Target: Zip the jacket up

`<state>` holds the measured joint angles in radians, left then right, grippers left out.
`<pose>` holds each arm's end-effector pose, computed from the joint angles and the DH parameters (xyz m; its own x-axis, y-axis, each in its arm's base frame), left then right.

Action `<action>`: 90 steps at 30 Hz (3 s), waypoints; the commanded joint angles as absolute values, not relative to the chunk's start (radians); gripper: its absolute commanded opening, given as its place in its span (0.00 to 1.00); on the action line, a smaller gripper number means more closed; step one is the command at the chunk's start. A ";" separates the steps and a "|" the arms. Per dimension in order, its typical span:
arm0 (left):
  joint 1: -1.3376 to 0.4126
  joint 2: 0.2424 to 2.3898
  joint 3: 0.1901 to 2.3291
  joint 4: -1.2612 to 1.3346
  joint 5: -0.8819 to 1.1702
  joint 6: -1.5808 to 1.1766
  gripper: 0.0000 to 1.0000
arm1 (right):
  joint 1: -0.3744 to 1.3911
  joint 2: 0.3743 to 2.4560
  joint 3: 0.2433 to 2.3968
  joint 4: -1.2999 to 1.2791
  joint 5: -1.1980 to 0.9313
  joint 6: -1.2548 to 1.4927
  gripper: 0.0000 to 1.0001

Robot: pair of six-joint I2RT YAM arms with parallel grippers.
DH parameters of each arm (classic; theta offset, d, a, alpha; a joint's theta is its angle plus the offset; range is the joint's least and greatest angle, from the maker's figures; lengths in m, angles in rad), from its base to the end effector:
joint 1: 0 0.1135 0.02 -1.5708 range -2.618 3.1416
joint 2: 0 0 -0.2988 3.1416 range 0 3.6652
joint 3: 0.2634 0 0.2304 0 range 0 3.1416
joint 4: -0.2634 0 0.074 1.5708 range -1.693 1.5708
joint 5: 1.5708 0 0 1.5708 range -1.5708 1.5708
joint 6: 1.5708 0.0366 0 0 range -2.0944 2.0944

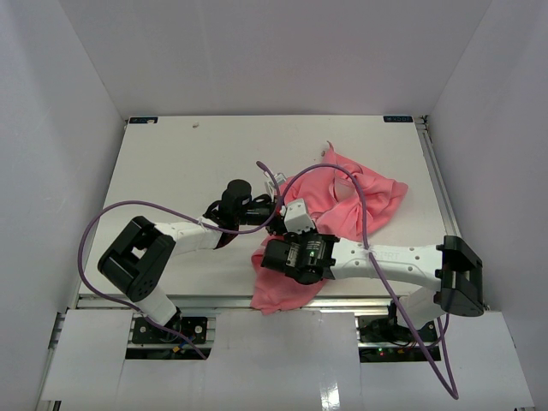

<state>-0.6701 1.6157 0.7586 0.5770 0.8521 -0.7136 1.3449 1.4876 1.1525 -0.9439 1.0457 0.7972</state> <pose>0.2326 -0.2195 0.2560 -0.8025 0.0861 -0.5904 0.5959 0.1629 -0.7864 0.0872 0.2381 0.3063 -0.4595 -0.3983 -0.7939 -0.1489 0.9157 -0.3732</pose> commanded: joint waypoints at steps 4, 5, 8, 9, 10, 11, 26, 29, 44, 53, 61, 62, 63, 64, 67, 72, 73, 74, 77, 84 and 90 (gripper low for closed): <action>-0.673 1.606 0.765 0.556 0.852 -0.689 0.00 | 1.348 1.439 1.246 -0.948 1.141 0.760 0.08; -0.673 1.607 0.766 0.555 0.850 -0.688 0.00 | 1.348 1.439 1.249 -0.948 1.135 0.754 0.08; -0.673 1.608 0.768 0.546 0.843 -0.683 0.00 | 1.348 1.441 1.251 -0.948 1.123 0.744 0.08; -0.672 1.608 0.769 0.543 0.841 -0.681 0.00 | 1.348 1.442 1.252 -0.948 1.118 0.739 0.08; -0.673 1.609 0.769 0.541 0.840 -0.679 0.00 | 1.348 1.442 1.253 -0.948 1.115 0.737 0.08; -0.673 1.609 0.769 0.539 0.840 -0.677 0.00 | 1.348 1.442 1.254 -0.949 1.117 0.734 0.08; -0.673 1.594 0.758 0.548 0.838 -0.675 0.00 | 1.336 1.428 1.250 -0.950 1.176 0.679 0.08; -0.673 1.588 0.753 0.557 0.845 -0.675 0.00 | 1.332 1.442 1.251 -0.950 1.192 0.673 0.08; -0.675 1.521 0.691 0.616 0.863 -0.696 0.00 | 1.207 1.389 1.144 -0.730 1.175 0.500 0.08; -0.688 1.516 0.678 0.642 0.874 -0.702 0.00 | 1.130 1.331 1.074 -0.508 1.115 0.338 0.08; -0.690 1.537 0.680 0.650 0.878 -0.708 0.00 | 1.037 1.252 1.020 -0.354 1.045 0.220 0.08; -0.691 1.539 0.680 0.655 0.880 -0.710 0.00 | 1.023 1.249 1.014 -0.343 1.031 0.214 0.08; -0.692 1.540 0.680 0.661 0.885 -0.715 0.00 | 1.016 1.243 1.004 -0.322 1.015 0.203 0.08; -0.693 1.539 0.680 0.662 0.886 -0.715 0.00 | 1.002 1.236 0.994 -0.300 1.007 0.191 0.08; -0.697 1.534 0.680 0.657 0.885 -0.715 0.00 | 0.964 1.226 0.981 -0.259 0.979 0.170 0.08; -0.718 1.517 0.687 0.624 0.862 -0.710 0.00 | 0.897 1.215 0.996 -0.217 0.906 0.129 0.08; -0.725 1.513 0.685 0.612 0.855 -0.707 0.00 | 0.889 1.217 1.003 -0.216 0.900 0.126 0.08; -0.728 1.507 0.683 0.592 0.848 -0.702 0.00 | 0.878 1.219 1.009 -0.216 0.890 0.121 0.08; -0.742 1.459 0.658 0.541 0.797 -0.689 0.00 | 0.842 1.222 1.004 -0.199 0.841 0.120 0.08; -0.746 1.278 0.556 0.387 0.610 -0.648 0.00 | 0.713 1.224 0.979 -0.130 0.738 0.114 0.08; -0.744 1.160 0.507 0.273 0.467 -0.627 0.00 | 0.591 1.254 1.017 -0.081 0.654 0.100 0.08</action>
<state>-0.7254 1.2334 0.5600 0.4445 0.4933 -0.6506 0.7104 1.2507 0.9668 -0.2232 0.5661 0.1417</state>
